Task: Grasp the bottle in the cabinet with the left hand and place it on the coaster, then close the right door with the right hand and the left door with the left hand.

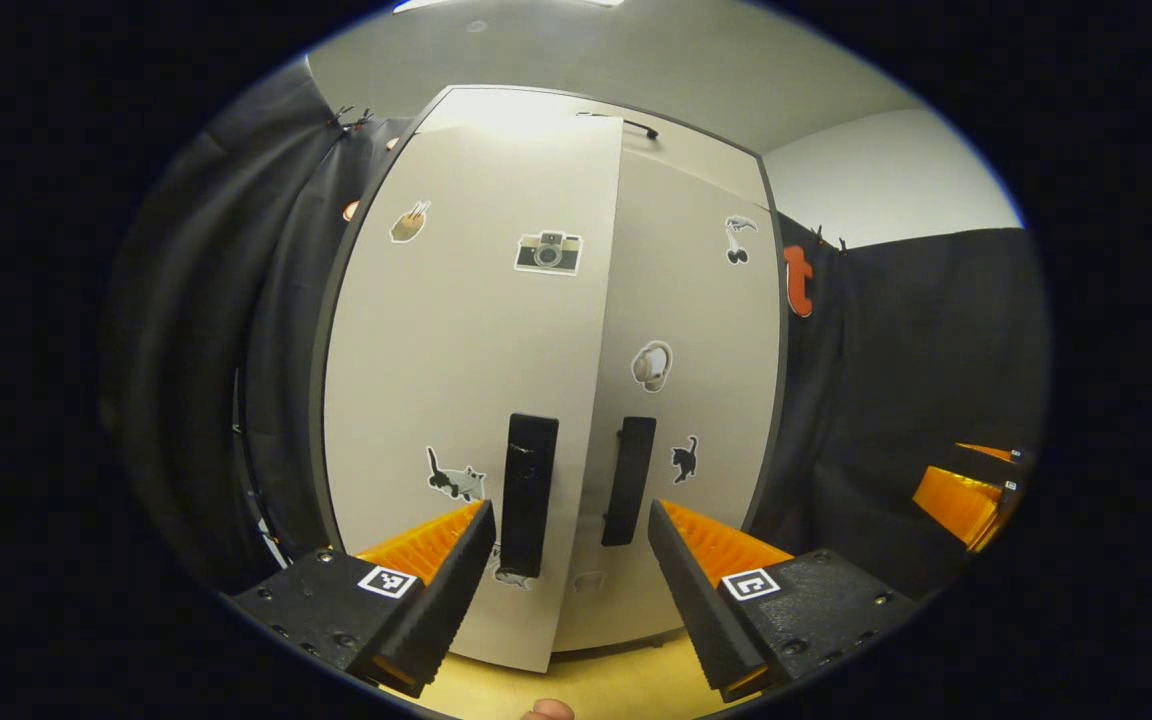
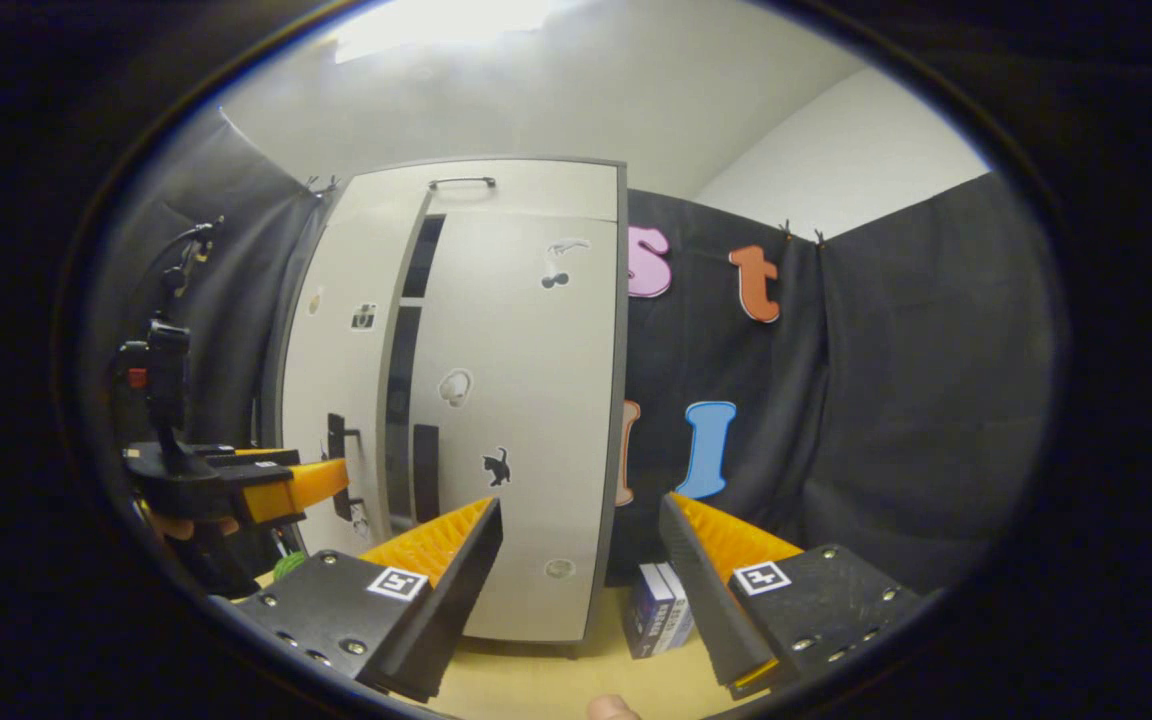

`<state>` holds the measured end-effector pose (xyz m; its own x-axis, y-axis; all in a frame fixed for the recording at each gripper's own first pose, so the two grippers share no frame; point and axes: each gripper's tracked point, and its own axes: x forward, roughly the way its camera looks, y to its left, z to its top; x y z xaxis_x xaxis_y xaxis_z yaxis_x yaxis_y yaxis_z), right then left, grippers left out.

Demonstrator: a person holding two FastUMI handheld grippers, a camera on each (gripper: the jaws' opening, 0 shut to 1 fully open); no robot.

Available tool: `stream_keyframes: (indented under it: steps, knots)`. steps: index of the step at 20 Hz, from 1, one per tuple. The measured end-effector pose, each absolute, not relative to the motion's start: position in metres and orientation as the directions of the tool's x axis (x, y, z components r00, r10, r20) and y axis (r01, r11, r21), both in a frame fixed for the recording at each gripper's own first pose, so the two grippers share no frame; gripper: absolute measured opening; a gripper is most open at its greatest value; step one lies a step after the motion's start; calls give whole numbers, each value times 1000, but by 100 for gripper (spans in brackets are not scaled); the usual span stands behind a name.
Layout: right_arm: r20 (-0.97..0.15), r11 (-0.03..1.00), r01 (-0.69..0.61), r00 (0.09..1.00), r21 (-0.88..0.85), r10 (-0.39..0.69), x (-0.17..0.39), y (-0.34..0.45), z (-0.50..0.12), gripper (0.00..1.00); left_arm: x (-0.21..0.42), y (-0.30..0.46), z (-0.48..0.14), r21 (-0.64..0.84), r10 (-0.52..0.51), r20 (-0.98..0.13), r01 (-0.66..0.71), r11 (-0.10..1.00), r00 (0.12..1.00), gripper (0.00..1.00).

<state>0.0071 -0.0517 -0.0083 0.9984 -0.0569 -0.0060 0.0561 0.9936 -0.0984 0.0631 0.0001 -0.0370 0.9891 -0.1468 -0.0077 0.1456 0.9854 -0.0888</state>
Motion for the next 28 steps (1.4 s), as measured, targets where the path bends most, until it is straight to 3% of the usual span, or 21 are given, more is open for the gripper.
stream_keyframes:
  steps: [11,15,16,17,28]
  knots:
    - [-31,996,42,999,-81,-45,13,-44,-18,95,95,18,-28,-46,-122,-20,121,992,992,95]
    - [-16,996,38,999,-77,-39,23,-35,-4,95,70,18,-3,-55,-121,-51,119,991,991,95]
    - [-17,997,33,999,-68,-34,25,-32,1,93,62,20,6,-42,-107,-51,105,994,993,90]
    - [-12,998,25,1000,-58,-26,26,-28,8,95,53,23,15,-26,-91,-51,90,996,995,95]
    - [39,999,-37,999,-11,38,24,-16,53,95,-22,11,56,13,-8,18,8,1000,1000,96]
